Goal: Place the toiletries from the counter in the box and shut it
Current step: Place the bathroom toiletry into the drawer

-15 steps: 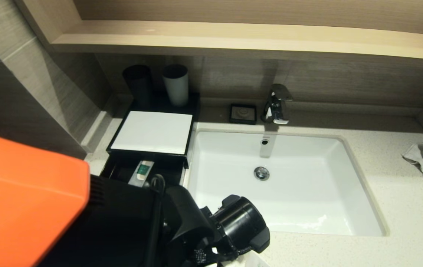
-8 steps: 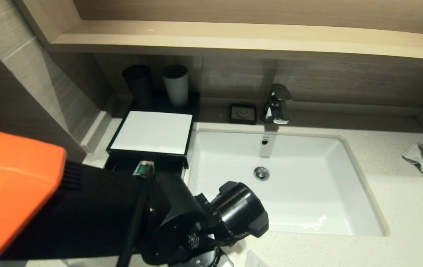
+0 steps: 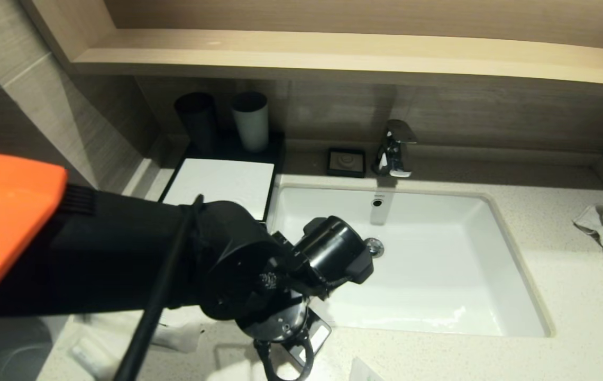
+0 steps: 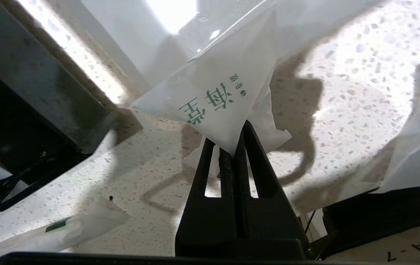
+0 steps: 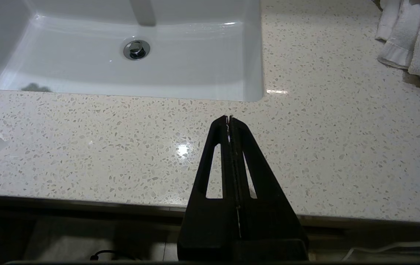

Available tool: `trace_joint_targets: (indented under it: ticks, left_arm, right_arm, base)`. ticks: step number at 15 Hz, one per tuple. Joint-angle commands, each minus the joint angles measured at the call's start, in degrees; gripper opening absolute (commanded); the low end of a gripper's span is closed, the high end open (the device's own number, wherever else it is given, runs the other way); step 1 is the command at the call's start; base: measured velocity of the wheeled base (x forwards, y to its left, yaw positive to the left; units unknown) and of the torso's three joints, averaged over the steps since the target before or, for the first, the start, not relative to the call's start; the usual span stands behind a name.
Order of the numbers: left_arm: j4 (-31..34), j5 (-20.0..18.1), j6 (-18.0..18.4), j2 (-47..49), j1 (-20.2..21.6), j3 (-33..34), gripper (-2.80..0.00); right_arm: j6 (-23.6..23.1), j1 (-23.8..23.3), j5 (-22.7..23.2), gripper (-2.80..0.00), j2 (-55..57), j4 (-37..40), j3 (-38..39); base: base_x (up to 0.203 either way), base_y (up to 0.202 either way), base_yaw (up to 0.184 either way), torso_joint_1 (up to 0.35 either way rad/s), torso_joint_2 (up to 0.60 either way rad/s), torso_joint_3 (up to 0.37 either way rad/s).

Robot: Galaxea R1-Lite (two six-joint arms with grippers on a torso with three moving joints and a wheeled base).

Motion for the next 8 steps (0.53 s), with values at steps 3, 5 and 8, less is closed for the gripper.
trace_joint_targets:
  ticks: [3, 5, 8]
  left_arm:
    - [1.6, 1.5, 0.0, 1.1, 3.7, -3.5, -2.80]
    - [4.0, 1.5, 0.0, 1.1, 4.4, -7.7, -2.80]
    - [8.3, 1.5, -0.2, 1.0, 5.1, -12.8, -2.80]
  right_arm:
    - [0.0, 0.0, 0.0, -2.80, 0.0, 0.0, 0.0]
    - [0.0, 0.0, 0.0, -2.80, 0.0, 0.0, 0.0]
    - [-0.1, 0.0, 0.0, -2.80, 0.0, 0.0, 0.0]
  base:
    - [0.000, 0.000, 0.000, 0.000, 0.00, 0.000]
    - [0.000, 0.000, 0.000, 0.000, 0.00, 0.000]
    - [0.000, 0.000, 0.000, 0.000, 0.00, 0.000]
